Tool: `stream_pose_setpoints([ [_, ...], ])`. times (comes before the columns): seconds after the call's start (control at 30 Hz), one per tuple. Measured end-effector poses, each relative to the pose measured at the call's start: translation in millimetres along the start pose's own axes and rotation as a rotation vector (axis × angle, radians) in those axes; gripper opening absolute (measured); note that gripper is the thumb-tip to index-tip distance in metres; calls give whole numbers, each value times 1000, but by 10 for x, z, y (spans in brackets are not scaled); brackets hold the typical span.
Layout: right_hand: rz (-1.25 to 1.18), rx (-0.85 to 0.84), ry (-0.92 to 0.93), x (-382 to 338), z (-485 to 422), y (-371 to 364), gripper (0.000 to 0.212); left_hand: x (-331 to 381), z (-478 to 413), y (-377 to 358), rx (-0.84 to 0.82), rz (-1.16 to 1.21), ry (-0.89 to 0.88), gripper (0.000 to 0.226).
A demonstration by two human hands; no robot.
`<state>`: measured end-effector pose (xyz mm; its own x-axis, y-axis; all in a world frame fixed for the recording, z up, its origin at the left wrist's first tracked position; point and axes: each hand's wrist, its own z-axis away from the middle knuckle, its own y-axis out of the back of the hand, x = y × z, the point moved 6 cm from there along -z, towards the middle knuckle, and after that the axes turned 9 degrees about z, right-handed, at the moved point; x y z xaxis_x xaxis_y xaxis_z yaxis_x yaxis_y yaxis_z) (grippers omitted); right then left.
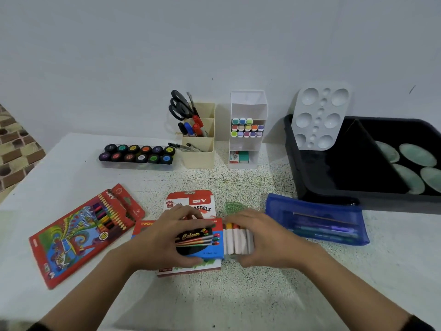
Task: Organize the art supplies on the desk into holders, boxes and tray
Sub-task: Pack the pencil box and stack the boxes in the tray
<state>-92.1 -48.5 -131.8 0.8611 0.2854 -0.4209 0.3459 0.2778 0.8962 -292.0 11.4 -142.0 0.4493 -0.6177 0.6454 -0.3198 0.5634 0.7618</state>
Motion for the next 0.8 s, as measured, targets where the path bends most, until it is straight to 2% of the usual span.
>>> stream_pose_setpoints([
  [0.1,-28,37,-46,-11,-45,10,87,-34,-31,-51,35,-19,-13,76],
  [0.2,29,129,-218,144,36,21,106,-109,-10,-63,100,20,9,75],
  [0.3,-24,162,-322,211,83,-30,111,-143,-2,-80,174,21,7,76],
  [0.37,-114,191,-359,225,61,-27,101,-154,-19,-90,191,14,6,76],
  [0.43,-208,271,-368,196,23,35,80,-164,-39,-91,207,13,5,76],
  [0.53,-337,337,-307,22,-80,94,44,-157,-70,-72,263,20,-15,75],
  [0.6,-372,349,-255,-82,-161,40,31,-170,-98,-70,281,32,-13,76],
  [0.67,-405,374,-260,-101,-208,-47,34,-193,-109,-84,290,34,-3,78],
  [0.73,-553,379,-331,-17,-215,-128,42,-199,-118,-93,302,27,-1,79],
  [0.8,-714,391,-412,91,-188,-163,41,-190,-132,-87,304,20,-1,78],
])
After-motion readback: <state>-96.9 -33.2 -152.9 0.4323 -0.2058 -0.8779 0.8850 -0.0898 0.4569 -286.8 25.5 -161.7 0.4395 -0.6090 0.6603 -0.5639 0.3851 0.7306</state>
